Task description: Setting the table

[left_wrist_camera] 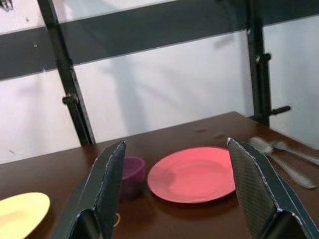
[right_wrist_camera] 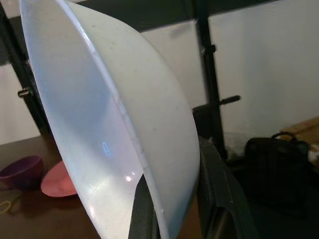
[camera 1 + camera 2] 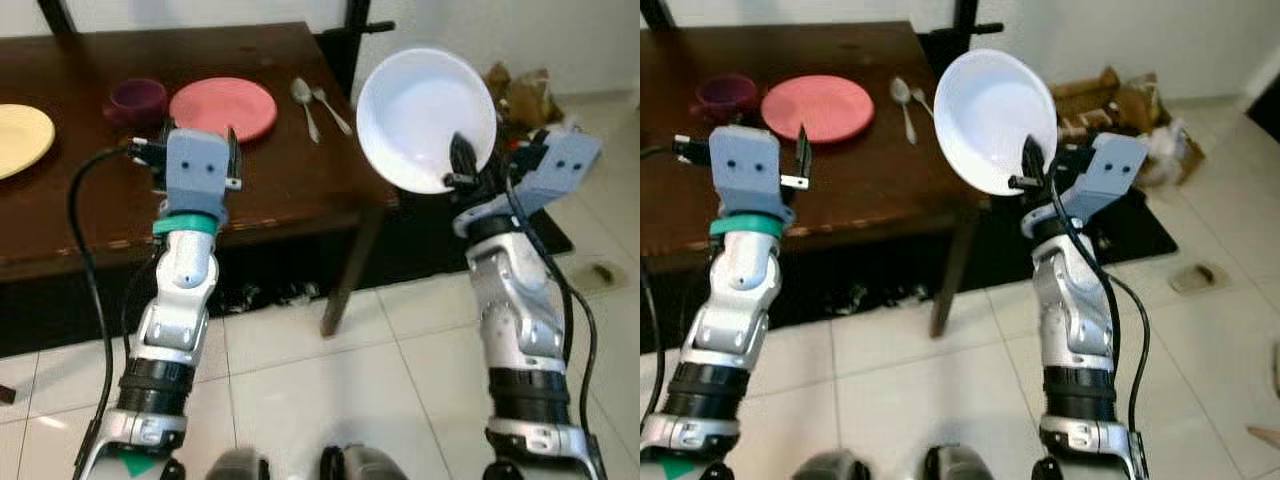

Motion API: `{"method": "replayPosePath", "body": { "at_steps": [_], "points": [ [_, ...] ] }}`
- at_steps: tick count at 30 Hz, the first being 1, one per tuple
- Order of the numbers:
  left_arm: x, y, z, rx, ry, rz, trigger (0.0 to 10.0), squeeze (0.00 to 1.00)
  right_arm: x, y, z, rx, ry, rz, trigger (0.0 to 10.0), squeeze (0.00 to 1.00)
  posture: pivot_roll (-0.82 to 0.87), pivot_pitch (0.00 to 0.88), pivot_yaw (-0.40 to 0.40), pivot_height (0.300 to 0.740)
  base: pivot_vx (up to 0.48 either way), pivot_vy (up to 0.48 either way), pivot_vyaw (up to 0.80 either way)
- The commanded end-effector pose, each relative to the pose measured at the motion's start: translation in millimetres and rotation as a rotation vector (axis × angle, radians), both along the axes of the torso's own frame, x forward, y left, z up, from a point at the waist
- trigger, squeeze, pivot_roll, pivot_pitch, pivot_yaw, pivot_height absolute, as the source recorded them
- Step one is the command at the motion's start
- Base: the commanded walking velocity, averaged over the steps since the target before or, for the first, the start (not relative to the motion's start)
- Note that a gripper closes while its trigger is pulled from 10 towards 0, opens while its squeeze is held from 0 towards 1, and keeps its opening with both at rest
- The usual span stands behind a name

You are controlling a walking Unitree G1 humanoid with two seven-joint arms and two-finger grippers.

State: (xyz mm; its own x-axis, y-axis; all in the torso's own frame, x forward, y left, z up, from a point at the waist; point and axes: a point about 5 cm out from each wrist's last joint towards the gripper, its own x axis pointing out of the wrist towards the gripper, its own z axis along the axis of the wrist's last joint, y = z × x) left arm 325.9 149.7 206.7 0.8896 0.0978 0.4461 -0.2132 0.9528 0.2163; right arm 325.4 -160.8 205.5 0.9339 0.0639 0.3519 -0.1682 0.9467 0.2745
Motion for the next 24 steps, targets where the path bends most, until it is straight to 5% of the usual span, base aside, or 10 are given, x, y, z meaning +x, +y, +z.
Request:
{"method": "replayPosePath", "body": {
  "at_steps": [1,16,24],
  "points": [
    [-0.7,-1.8,-1.3,0.005,0.007,0.002,10.0,0.0,0.8,-2.5,-1.9,0.001,0.011,-0.015,10.0,0.0,0.02,0.0,-0.003,0.74,0.469,0.0,0.0],
    [-0.6,-6.2,-2.2,0.011,0.01,-0.015,10.0,0.0,-0.4,-5.5,-3.3,0.006,0.018,-0.029,10.0,0.0,0.01,0.0,0.0,0.74,0.461,0.0,0.0],
    [-1.6,-15.5,-3.4,0.021,0.02,-0.087,10.0,0.0,-1.2,-7.6,-4.9,0.002,0.022,-0.04,10.0,0.0,0.01,0.0,0.001,0.74,0.093,0.0,0.0]
  ]
}}
